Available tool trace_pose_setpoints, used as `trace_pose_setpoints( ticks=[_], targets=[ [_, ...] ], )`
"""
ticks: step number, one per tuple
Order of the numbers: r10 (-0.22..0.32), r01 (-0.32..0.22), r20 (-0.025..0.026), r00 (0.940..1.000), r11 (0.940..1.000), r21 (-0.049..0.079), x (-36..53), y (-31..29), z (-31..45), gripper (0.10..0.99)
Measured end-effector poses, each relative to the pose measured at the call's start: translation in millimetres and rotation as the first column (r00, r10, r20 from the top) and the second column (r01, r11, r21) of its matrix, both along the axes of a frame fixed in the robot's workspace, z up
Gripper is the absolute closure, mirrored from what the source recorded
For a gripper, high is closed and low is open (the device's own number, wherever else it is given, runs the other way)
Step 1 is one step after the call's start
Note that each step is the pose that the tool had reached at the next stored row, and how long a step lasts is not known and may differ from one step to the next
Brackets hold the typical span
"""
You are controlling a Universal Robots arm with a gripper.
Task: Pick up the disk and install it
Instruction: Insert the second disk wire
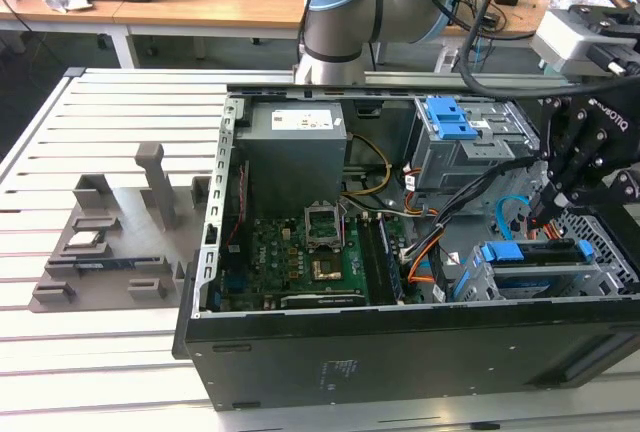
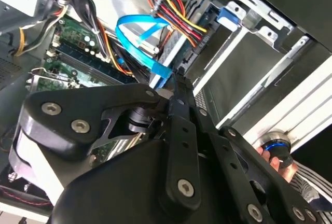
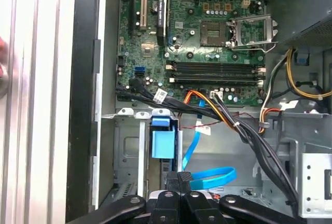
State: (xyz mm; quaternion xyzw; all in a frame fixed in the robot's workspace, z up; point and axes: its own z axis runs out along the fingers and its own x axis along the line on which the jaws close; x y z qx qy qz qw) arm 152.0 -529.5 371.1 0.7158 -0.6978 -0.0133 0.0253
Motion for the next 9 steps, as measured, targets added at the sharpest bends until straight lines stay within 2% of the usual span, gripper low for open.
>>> trace_pose_setpoints(
  ticks=[2, 6, 7, 8, 9],
  targets=[
    [0.000, 0.000, -0.0001, 1.0000, 1.0000, 0.000, 0.4, -2.1, -6.3, 0.980],
    [0.000, 0.000, -0.0001, 1.0000, 1.0000, 0.000, 3.2, -2.3, -12.7, 0.980],
    [0.000, 0.000, -0.0001, 1.0000, 1.0000, -0.001, 4.5, -4.1, -17.4, 0.980],
    [0.000, 0.000, -0.0001, 1.0000, 1.0000, -0.001, 5.6, -8.0, -18.3, 0.980],
    [0.000, 0.000, -0.0002, 1.0000, 1.0000, -0.001, 6.7, -8.7, -19.7, 0.980]
  ],
)
